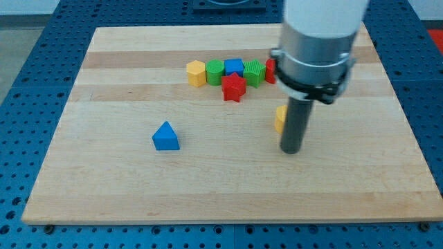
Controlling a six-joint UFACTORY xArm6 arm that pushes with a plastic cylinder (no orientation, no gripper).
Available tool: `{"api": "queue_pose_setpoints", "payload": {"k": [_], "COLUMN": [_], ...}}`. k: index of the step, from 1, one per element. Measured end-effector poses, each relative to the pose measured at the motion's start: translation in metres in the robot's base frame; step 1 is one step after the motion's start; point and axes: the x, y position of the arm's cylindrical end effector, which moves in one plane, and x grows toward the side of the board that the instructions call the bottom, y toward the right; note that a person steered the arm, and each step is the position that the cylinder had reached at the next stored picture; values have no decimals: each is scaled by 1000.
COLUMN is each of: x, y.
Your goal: Move yellow heart closer to red star
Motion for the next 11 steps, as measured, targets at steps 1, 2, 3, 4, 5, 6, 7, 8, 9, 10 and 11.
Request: {"api": "queue_pose_setpoints", "payload": {"k": [1,2,3,4,5,6,7,8,9,10,11], "x": [-11,-29,-43,-46,-46,-46,-53,-65,-69,-69,-69], "y": [22,22,21,7,-19,-41,-45,-48,-59,-68,-69]}}
